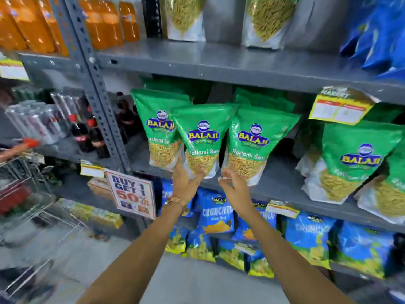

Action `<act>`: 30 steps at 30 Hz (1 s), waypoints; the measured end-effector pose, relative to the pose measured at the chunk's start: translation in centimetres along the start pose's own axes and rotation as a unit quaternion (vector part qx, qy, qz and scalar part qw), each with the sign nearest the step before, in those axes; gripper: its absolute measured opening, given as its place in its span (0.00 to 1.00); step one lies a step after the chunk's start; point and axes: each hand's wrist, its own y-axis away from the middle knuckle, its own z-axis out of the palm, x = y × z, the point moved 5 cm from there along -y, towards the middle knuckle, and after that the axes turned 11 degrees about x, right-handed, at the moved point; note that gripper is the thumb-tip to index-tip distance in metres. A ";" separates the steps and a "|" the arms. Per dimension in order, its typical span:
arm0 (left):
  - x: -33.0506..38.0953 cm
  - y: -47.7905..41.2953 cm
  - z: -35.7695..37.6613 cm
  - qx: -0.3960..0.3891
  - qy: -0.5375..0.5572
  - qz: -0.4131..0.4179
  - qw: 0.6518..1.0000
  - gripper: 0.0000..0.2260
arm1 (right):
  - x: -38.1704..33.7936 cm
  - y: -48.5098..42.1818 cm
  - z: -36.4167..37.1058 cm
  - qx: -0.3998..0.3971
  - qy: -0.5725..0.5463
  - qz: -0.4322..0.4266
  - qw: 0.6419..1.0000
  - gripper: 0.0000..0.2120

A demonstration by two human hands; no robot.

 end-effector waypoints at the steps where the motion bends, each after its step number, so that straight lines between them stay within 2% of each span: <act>1: -0.5 -0.6 0.6 -0.004 -0.001 -0.008 1.000 0.40 | 0.5 -0.5 0.8 0.001 -0.023 0.030 0.999 0.16; 3: -1.2 -1.7 1.5 -0.001 -0.009 -0.024 1.000 0.40 | 1.0 -1.3 2.0 0.009 -0.060 0.083 0.995 0.17; 6: -2.1 -3.2 1.7 0.038 0.006 -0.035 0.999 0.39 | 1.2 -2.5 3.8 0.035 -0.127 0.142 0.981 0.13; 11: -3.0 -4.3 1.7 0.032 0.042 -0.005 0.999 0.36 | 1.0 -4.6 5.7 0.056 -0.154 0.140 0.977 0.22; 20: -2.6 -3.8 -1.0 0.056 0.103 0.001 0.993 0.31 | 0.4 -4.1 6.9 0.047 -0.132 0.129 0.982 0.20; 23: -2.0 -3.1 -2.2 0.050 0.089 0.011 0.995 0.26 | -0.2 -2.7 6.5 0.043 -0.131 0.128 0.982 0.23; 30: 1.9 -0.2 -6.8 0.028 0.059 0.041 0.997 0.23 | -4.2 2.1 4.1 0.066 -0.113 0.059 0.990 0.25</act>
